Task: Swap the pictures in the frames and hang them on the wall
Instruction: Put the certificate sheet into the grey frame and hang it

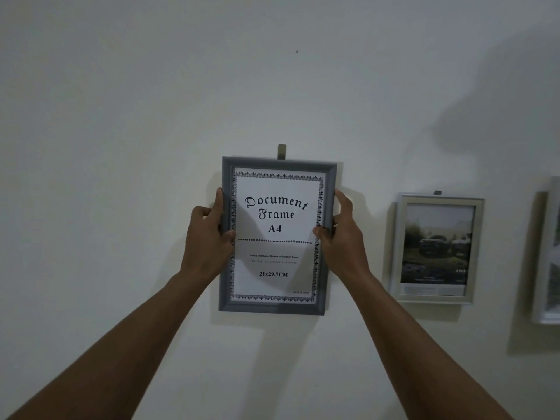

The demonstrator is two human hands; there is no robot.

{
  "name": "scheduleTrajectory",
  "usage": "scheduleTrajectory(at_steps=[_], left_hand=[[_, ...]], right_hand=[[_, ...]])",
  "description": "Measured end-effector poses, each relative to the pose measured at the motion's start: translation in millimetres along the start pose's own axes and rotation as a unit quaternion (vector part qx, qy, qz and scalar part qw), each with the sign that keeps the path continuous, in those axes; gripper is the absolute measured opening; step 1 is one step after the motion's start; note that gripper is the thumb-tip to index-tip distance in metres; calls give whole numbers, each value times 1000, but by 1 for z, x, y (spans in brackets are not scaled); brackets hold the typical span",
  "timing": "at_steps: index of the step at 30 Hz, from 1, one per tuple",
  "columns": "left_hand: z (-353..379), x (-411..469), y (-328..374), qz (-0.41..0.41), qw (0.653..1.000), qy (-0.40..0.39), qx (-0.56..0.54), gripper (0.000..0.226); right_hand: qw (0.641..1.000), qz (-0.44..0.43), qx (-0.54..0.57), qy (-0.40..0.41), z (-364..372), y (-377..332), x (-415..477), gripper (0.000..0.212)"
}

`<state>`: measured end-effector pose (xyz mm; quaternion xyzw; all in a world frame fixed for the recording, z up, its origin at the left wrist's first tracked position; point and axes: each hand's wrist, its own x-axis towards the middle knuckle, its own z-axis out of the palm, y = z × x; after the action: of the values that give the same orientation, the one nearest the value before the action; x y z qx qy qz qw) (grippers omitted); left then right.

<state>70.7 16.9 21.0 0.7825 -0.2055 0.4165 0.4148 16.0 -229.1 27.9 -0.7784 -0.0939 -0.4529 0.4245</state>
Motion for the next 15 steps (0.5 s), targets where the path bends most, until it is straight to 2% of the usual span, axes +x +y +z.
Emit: scheduleTrajectory(at_steps=[3, 6, 8, 11, 15], left_hand=[[1, 1, 1, -4, 1000, -4, -12, 90], [2, 2, 0, 3, 1000, -11, -6, 92], [1, 1, -2, 7, 1000, -9, 1, 93], [1, 2, -5, 18, 999, -1, 28, 95], [0, 2, -7, 27, 999, -2, 27, 94]], right_hand=[[1000, -10, -20, 18, 2, 0, -1, 74], [988, -29, -140, 62, 5, 4, 0, 74], [981, -42, -179, 64, 5, 6, -1, 75], [985, -41, -167, 27, 7, 11, -3, 74], [987, -40, -156, 18, 7, 11, -4, 69]])
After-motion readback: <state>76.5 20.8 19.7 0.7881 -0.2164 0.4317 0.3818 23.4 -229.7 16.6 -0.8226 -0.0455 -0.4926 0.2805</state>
